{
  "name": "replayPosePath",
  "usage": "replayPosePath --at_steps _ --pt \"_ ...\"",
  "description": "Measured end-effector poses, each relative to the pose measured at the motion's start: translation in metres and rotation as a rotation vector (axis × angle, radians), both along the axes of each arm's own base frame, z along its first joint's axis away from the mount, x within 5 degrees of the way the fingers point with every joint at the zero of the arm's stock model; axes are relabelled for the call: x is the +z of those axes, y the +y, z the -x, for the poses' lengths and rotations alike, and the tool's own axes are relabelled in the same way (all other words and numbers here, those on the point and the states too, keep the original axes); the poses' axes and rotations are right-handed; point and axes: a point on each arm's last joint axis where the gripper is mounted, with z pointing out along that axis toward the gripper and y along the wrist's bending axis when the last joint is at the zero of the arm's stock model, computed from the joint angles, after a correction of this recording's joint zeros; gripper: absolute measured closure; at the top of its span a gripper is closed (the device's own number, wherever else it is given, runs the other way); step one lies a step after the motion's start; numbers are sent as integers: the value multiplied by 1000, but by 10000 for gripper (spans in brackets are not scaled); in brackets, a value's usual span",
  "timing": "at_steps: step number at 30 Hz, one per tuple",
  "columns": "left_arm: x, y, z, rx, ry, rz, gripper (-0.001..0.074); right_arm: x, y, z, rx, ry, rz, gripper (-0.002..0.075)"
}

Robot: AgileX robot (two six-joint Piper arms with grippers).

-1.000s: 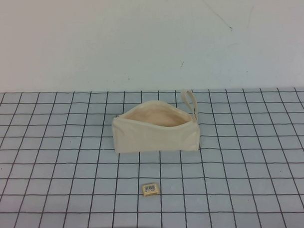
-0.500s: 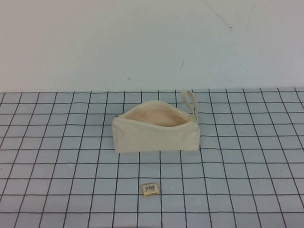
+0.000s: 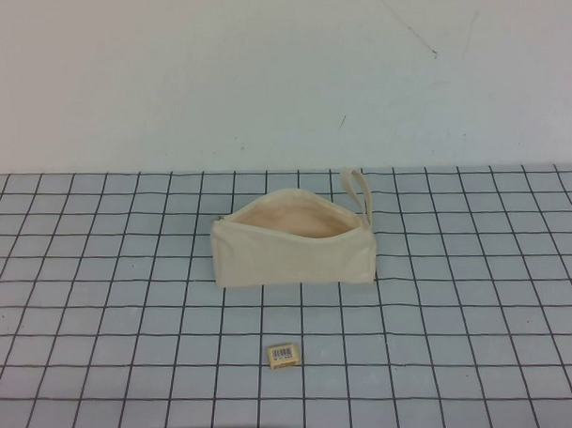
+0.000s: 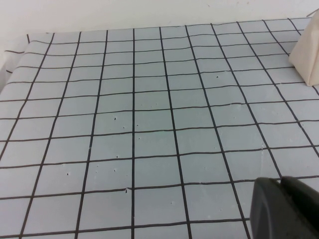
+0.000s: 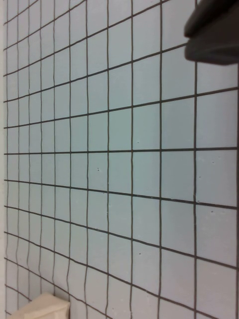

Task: Put eraser into pencil case

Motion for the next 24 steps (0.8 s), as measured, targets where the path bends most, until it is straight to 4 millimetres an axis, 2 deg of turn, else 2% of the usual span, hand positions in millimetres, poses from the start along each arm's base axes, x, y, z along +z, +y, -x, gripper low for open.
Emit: replayPosePath --at_steps 18,24 --pt "1 0 0 2 -16 0 736 0 0 0 0 0 0 726" --pt "10 1 -3 13 -130 2 736 0 0 0 0 0 0 726"
